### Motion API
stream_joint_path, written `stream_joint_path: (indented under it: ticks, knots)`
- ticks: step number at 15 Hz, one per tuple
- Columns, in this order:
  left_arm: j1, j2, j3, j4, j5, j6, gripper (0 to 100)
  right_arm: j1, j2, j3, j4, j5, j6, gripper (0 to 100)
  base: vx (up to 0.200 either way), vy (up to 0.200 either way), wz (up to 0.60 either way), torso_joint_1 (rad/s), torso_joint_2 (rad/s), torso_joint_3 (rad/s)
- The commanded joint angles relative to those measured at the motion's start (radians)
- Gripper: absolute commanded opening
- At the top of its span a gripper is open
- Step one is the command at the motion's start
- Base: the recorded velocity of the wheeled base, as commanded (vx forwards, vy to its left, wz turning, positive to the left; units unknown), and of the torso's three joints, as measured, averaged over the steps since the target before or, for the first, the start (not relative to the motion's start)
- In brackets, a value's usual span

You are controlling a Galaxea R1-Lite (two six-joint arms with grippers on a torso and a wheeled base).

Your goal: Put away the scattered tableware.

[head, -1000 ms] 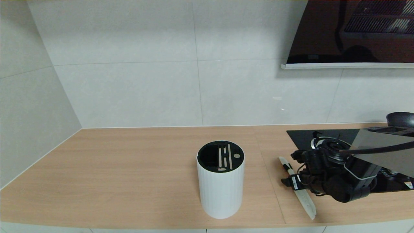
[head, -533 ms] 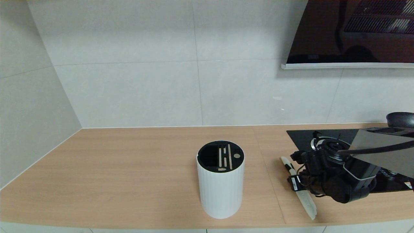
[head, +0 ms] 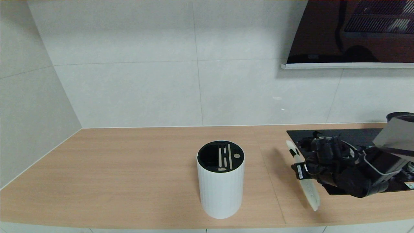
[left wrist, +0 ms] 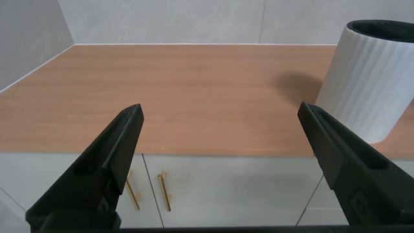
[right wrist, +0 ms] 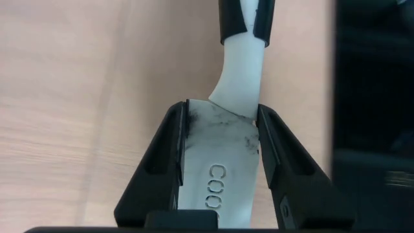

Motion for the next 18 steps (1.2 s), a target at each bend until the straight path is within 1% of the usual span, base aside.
stream_joint_path:
  ticks: [1, 3, 4, 6, 7, 8, 9, 10, 11, 12, 13, 14, 15, 16, 17, 18]
  knots:
    - [0.001, 0.000, 0.000, 0.000, 0.001, 0.000, 100, 0.032, -0.154, 0.039, 0.000, 0.000, 0.000, 0, 0.000, 0.000, 0.00, 0.000, 0.00, 0.000]
    - [0.001, 0.000, 0.000, 0.000, -0.001, 0.005, 100, 0.068, -0.232, 0.066, 0.000, 0.000, 0.000, 0, 0.000, 0.000, 0.00, 0.000, 0.00, 0.000]
    - [0.001, 0.000, 0.000, 0.000, 0.007, 0.009, 100, 0.092, -0.274, 0.079, 0.000, -0.001, 0.000, 0, 0.000, 0.000, 0.00, 0.000, 0.00, 0.000]
    - [-0.001, 0.000, 0.000, -0.017, 0.017, 0.020, 100, 0.114, -0.328, 0.083, 0.000, -0.012, 0.002, 0, 0.000, 0.000, 0.00, 0.000, 0.00, 0.000]
    - [0.001, 0.000, -0.016, -0.063, 0.017, 0.011, 100, 0.120, -0.363, 0.093, 0.000, -0.014, 0.000, 0, 0.000, 0.000, 0.00, 0.000, 0.00, 0.000]
    - [0.001, 0.000, -0.056, -0.106, 0.007, -0.018, 100, 0.132, -0.398, 0.097, 0.000, -0.014, 0.000, 0, 0.000, 0.000, 0.00, 0.000, 0.00, 0.000]
    - [-0.001, 0.000, -0.113, -0.099, -0.021, -0.029, 100, 0.146, -0.438, 0.097, 0.001, -0.014, 0.002, 0, 0.000, 0.000, 0.00, 0.000, 0.00, 0.000]
    - [-0.002, 0.023, -0.181, -0.049, -0.090, -0.027, 100, 0.166, -0.473, 0.088, 0.001, -0.014, 0.002, 0, 0.000, 0.000, 0.00, 0.000, 0.00, 0.000]
    - [-0.002, 0.098, -0.273, 0.044, -0.210, -0.027, 100, 0.183, -0.496, 0.070, 0.001, -0.012, 0.000, 0, 0.000, 0.000, 0.00, 0.000, 0.00, 0.000]
    - [-0.004, 0.202, -0.382, 0.138, -0.349, -0.029, 100, 0.206, -0.501, 0.033, 0.004, -0.012, 0.000, 0, 0.000, 0.000, 0.00, 0.000, 0.00, 0.000]
    - [-0.002, 0.324, -0.490, 0.187, -0.455, -0.029, 100, 0.229, -0.504, -0.009, 0.024, -0.014, 0.000, 0, 0.000, 0.000, 0.00, 0.000, 0.00, 0.000]
    - [-0.002, 0.466, -0.595, 0.193, -0.535, -0.029, 100, 0.255, -0.502, -0.064, 0.059, -0.014, 0.000, 0, 0.000, 0.000, 0.00, 0.000, 0.00, 0.000]
    - [-0.002, 0.615, -0.702, 0.193, -0.595, -0.029, 100, 0.287, -0.498, -0.128, 0.104, -0.014, 0.000, 0, 0.000, 0.000, 0.00, 0.000, 0.00, 0.000]
    - [-0.010, 0.730, -0.760, 0.191, -0.633, -0.027, 100, 0.316, -0.493, -0.174, 0.133, -0.014, 0.000, 0, 0.000, 0.000, 0.00, 0.000, 0.00, 0.000]
    - [-0.019, 0.836, -0.803, 0.174, -0.650, -0.024, 100, 0.345, -0.489, -0.205, 0.156, -0.015, 0.000, 0, 0.000, 0.000, 0.00, 0.000, 0.00, 0.000]
    - [-0.047, 0.963, -0.833, 0.109, -0.650, -0.023, 100, 0.384, -0.498, -0.196, 0.161, -0.026, 0.003, 0, 0.000, 0.000, 0.00, 0.000, 0.00, 0.000]
